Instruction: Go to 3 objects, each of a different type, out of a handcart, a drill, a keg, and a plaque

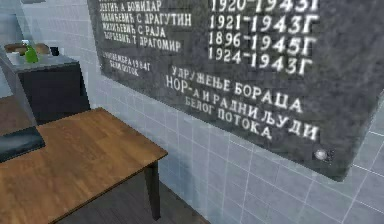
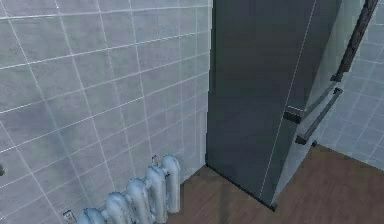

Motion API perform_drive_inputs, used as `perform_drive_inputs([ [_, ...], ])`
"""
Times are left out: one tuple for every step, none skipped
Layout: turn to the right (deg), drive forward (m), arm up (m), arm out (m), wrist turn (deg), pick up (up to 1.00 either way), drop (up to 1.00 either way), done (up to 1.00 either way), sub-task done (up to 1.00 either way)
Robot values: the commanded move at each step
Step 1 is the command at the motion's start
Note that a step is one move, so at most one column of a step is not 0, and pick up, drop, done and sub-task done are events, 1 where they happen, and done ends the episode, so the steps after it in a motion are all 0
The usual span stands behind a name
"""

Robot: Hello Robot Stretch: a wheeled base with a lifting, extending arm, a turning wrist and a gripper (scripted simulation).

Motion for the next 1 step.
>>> perform_drive_inputs([
  [0.0, 0.00, 0.00, 0.00, 0.0, 0.00, 0.00, 1.00, 0.00],
])
